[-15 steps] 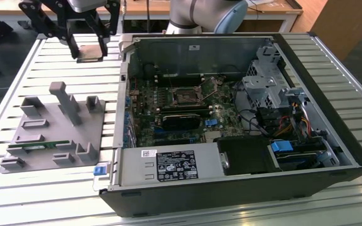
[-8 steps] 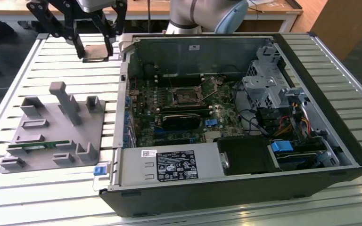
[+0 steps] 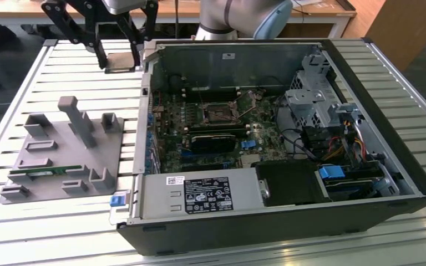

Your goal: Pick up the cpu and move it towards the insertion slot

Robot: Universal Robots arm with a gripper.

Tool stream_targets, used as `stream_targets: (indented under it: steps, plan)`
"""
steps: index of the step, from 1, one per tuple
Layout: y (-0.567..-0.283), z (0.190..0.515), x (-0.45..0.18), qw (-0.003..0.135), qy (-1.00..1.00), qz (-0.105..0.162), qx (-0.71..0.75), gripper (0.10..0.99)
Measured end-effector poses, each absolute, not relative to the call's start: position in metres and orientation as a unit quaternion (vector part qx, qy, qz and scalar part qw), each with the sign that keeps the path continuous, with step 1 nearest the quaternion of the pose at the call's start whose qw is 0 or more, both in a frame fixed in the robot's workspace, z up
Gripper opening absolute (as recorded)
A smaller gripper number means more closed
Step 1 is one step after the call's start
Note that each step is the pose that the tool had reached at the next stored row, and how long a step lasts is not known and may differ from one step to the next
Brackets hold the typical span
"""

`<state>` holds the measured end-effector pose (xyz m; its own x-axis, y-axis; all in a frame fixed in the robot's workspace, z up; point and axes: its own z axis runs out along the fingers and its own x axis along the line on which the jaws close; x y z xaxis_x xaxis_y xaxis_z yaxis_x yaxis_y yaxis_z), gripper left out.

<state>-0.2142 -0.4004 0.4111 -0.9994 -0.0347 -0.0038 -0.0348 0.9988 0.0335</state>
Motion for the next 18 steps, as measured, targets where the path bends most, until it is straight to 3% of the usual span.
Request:
stream_targets:
  steps: [18]
  plan:
    - [-0.399, 0.411, -0.18, 0.002, 1.0, 0.017, -0.017, 0.537]
